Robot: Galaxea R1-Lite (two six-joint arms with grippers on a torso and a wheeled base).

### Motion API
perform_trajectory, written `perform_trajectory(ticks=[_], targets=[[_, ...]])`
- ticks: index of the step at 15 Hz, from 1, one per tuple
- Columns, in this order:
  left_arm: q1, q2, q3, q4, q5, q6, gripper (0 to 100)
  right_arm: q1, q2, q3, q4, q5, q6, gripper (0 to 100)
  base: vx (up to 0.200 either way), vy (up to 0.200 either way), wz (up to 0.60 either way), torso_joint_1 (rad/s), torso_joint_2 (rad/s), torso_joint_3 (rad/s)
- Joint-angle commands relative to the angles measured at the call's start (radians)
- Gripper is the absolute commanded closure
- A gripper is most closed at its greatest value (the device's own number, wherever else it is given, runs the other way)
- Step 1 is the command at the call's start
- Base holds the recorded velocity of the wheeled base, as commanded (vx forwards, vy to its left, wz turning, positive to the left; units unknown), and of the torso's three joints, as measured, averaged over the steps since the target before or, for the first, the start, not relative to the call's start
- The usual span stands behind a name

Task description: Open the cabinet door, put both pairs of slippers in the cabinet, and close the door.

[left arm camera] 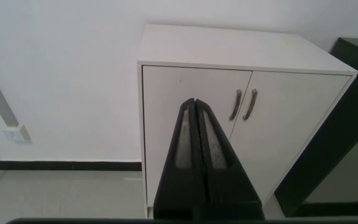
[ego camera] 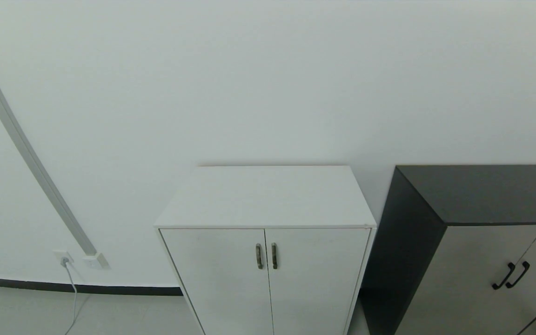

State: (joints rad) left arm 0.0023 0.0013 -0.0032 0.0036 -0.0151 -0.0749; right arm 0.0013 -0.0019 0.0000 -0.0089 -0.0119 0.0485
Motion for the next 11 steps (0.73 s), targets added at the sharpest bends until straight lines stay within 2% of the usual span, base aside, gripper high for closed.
perform_trajectory(ticks=[1,11], targets=[[0.001,0.000,0.000,-0.001,0.000,0.000,100,0.000,0.002,0.000,0.000,0.001,-0.001,100,0.000,0.000,0.00,0.000,0.00,0.000],[0.001,0.000,0.000,-0.001,0.000,0.000,100,0.000,0.002,0.000,0.000,0.007,-0.009,100,0.000,0.000,0.00,0.000,0.00,0.000]])
